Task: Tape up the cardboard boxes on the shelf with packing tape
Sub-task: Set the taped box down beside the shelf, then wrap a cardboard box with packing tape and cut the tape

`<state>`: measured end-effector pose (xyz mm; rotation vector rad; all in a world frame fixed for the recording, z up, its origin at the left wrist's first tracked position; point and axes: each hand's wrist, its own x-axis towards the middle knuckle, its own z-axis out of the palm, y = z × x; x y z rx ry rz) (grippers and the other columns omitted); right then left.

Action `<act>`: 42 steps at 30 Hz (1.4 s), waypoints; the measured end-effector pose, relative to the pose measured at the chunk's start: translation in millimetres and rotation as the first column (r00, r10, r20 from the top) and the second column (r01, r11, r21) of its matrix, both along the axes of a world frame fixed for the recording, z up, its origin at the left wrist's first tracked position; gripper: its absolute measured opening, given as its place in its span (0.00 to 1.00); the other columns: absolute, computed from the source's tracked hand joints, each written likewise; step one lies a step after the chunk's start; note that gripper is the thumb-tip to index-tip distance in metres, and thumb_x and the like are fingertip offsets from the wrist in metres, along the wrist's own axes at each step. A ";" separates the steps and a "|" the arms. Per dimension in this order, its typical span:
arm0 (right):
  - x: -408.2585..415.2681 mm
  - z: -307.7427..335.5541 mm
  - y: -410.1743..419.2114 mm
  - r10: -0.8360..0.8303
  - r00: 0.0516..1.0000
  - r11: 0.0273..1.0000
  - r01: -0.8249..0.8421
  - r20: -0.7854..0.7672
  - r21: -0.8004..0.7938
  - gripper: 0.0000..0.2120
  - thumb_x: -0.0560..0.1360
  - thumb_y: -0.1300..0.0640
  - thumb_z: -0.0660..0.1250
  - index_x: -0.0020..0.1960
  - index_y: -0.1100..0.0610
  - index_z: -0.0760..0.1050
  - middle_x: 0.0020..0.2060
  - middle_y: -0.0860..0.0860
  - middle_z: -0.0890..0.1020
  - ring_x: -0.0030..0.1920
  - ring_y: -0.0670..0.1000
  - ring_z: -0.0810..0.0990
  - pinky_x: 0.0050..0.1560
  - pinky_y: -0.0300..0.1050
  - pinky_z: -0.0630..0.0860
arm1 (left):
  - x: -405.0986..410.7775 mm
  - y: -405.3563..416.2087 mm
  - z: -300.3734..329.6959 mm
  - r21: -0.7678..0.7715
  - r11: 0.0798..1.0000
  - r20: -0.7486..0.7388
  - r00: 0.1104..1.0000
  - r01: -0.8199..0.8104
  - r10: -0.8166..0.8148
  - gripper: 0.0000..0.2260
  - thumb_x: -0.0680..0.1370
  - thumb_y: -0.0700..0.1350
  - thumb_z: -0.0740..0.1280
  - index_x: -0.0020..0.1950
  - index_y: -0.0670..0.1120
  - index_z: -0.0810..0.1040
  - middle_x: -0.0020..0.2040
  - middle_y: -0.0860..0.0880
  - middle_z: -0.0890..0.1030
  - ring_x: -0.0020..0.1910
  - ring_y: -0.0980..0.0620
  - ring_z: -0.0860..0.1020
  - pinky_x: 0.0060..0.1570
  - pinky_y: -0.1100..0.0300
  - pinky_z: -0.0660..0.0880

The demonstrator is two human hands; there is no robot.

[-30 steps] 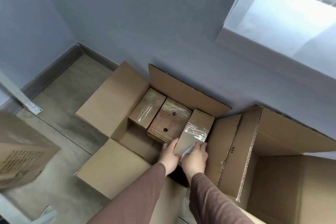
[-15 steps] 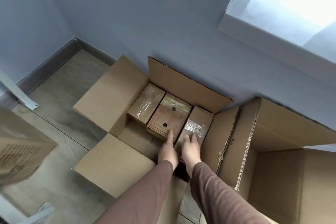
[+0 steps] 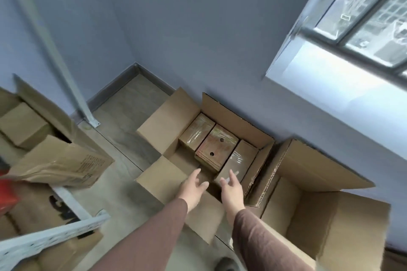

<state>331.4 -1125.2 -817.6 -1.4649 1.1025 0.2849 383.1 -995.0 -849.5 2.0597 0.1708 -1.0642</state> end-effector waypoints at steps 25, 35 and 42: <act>-71.0 687.5 319.2 0.626 0.227 0.583 -0.772 0.746 -0.254 0.08 0.82 0.61 0.64 0.53 0.52 0.80 0.45 0.48 0.86 0.41 0.45 0.83 0.40 0.37 0.77 | -197.4 333.8 728.2 -0.459 0.710 0.667 0.320 -0.534 0.672 0.10 0.82 0.35 0.66 0.53 0.48 0.83 0.52 0.49 0.85 0.52 0.53 0.81 0.52 0.65 0.75; -198.6 773.1 542.5 0.547 0.020 0.491 -0.817 0.837 -0.302 0.11 0.82 0.63 0.63 0.51 0.50 0.80 0.45 0.46 0.82 0.43 0.43 0.79 0.39 0.35 0.76 | -393.4 550.8 812.5 -0.526 0.541 0.711 0.010 -0.656 0.703 0.08 0.82 0.37 0.66 0.53 0.45 0.84 0.52 0.45 0.85 0.51 0.52 0.80 0.48 0.65 0.75; -209.4 796.1 623.8 0.549 0.042 0.502 -0.815 0.835 -0.289 0.10 0.82 0.63 0.64 0.60 0.55 0.79 0.50 0.47 0.81 0.49 0.46 0.78 0.51 0.42 0.76 | -422.6 639.1 827.5 -0.576 0.488 0.674 -0.043 -0.656 0.738 0.08 0.83 0.40 0.66 0.60 0.45 0.82 0.57 0.46 0.83 0.59 0.50 0.80 0.62 0.54 0.76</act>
